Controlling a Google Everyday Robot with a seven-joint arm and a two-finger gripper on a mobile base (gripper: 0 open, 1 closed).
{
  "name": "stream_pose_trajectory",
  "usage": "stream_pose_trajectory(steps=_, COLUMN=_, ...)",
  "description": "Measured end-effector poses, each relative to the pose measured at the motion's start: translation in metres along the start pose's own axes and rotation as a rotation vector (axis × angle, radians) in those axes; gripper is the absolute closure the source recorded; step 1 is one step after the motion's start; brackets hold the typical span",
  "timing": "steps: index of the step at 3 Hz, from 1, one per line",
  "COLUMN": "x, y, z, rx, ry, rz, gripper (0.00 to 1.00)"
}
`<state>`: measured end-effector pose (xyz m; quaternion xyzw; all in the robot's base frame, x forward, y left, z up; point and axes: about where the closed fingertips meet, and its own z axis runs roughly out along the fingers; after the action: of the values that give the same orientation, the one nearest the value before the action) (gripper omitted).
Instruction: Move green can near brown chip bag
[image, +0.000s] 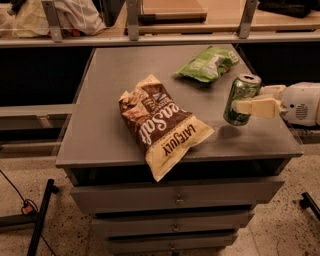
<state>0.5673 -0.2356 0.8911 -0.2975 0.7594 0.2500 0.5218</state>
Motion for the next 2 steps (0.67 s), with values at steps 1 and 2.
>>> stream_pose_trajectory(steps=1, x=0.0051, y=0.0092, z=0.0016, rx=-0.051, ry=-0.026, rz=-0.05, gripper=0.6)
stream_pose_trajectory(steps=2, x=0.01, y=0.0184, z=0.0024, rx=-0.107, ry=-0.05, rz=-0.085, gripper=0.36)
